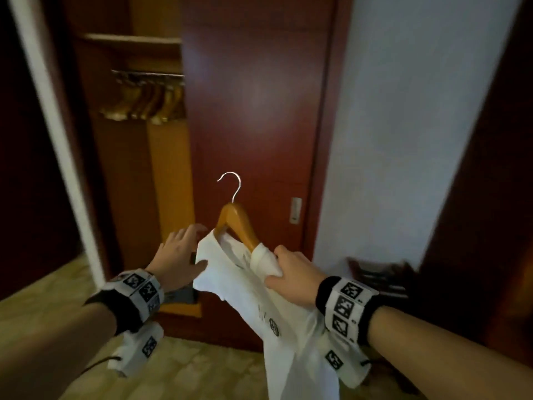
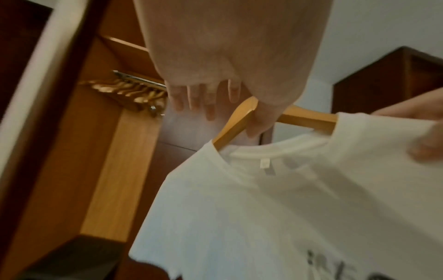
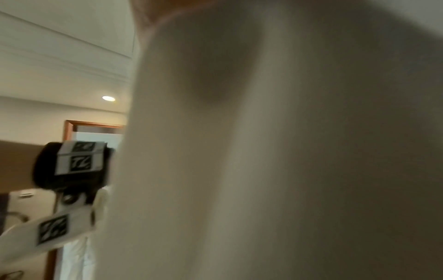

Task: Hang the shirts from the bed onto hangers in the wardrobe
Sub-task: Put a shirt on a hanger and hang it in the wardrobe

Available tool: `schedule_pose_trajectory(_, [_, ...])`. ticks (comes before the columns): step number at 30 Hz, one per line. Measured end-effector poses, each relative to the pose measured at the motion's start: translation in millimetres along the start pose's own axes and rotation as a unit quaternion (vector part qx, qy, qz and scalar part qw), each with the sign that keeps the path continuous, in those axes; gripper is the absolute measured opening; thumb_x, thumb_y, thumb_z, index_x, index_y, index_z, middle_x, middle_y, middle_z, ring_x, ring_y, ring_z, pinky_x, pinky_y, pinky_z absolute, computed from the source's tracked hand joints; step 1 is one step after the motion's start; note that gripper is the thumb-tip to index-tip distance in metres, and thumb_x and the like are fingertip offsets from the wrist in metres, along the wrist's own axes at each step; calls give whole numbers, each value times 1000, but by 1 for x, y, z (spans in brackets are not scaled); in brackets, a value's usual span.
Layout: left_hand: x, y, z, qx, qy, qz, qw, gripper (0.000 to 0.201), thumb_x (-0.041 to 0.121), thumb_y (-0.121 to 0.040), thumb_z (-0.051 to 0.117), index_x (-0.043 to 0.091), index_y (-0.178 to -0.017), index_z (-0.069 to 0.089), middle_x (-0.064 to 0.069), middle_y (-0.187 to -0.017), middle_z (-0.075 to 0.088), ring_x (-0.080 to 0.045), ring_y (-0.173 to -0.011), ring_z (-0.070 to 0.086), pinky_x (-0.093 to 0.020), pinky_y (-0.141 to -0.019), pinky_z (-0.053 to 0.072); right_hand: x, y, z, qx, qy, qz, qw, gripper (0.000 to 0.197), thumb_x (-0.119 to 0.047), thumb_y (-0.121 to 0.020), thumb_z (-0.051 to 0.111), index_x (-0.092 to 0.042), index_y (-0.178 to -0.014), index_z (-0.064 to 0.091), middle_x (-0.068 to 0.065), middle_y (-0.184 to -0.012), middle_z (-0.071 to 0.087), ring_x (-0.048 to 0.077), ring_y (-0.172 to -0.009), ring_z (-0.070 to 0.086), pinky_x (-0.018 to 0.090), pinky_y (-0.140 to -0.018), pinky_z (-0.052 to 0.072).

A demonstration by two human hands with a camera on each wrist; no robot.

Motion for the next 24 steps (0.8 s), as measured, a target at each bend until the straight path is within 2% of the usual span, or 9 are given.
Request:
schedule_pose_trajectory(3, [-82,14,-8,-20,-25,-70,997,77,38,-87,65,30,-149,20,0,-150,36,-26,-140,30,-49,-112,32,-47,-73,17,-9,-5,-26,1000,31,-34,-90,62,-15,-107,44,5,-106,56,23,-85,58,31,-62,43])
schedule_pose_trajectory(6, [-154,17,-25,-27,-26,-121,992,80,36,-89,65,30,-151,16,1,-154,31,-23,-143,27,-45,-114,30,-93,-145,38,-22,-5,-45,999,38,-34,-89,62,-8,-113,48,9,-110,57,24,-87,55,30,-68,41])
schedule_pose_trajectory(10, [-236,-12,-60,-12,-37,-172,984,83,33,-90,66,25,-154,13,-3,-157,26,-24,-145,24,-43,-114,32,-148,-234,51,-24,-13,-73,997,36,-31,-89,63,-6,-113,51,7,-104,56,24,-87,53,29,-64,39])
schedule_pose_trajectory(13, [-276,-61,-87,9,-59,-189,980,84,30,-91,66,25,-155,12,-4,-158,25,-23,-147,22,-45,-116,31,-175,-300,53,-19,-36,-80,996,29,-29,-89,62,-9,-108,52,6,-102,55,24,-89,53,28,-69,39])
schedule_pose_trajectory(16, [-303,-124,-112,17,-71,-182,981,83,29,-91,66,25,-155,14,-4,-158,26,-23,-146,24,-41,-115,32,-196,-368,47,-17,-71,-68,995,23,-27,-89,62,-14,-102,48,2,-98,54,23,-89,54,28,-71,41])
schedule_pose_trajectory(18, [-321,-170,-129,26,-92,-177,980,82,30,-90,66,26,-154,15,-4,-157,28,-23,-144,28,-40,-114,34,-209,-412,40,-11,-82,-60,995,21,-26,-89,62,-14,-100,49,0,-90,54,23,-88,55,28,-72,43])
schedule_pose_trajectory(21, [-348,-234,-147,55,-87,-174,979,78,29,-91,65,26,-153,18,-5,-156,30,-24,-144,30,-43,-115,35,-223,-474,27,7,-86,-49,995,18,-24,-90,62,-12,-96,48,-2,-79,48,23,-86,51,27,-71,39])
schedule_pose_trajectory(23, [-367,-266,-141,40,-73,-177,981,77,30,-91,64,27,-153,18,-5,-157,29,-24,-144,29,-44,-114,35,-225,-511,22,18,-80,-33,996,17,-24,-90,62,-12,-96,51,0,-82,52,24,-86,51,26,-71,38])
schedule_pose_trajectory(24, [-377,-281,-135,30,-74,-174,982,77,30,-91,64,28,-152,18,-4,-157,28,-24,-144,28,-44,-114,35,-224,-529,19,24,-77,-23,996,18,-25,-89,62,-12,-99,54,3,-89,56,26,-88,53,26,-72,38])
Point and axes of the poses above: each hand's wrist, its own y-axis away from the middle knuckle, its own z-axis out of the palm, x = y × z, the point moved 7 cm from there along -y, towards the middle knuckle
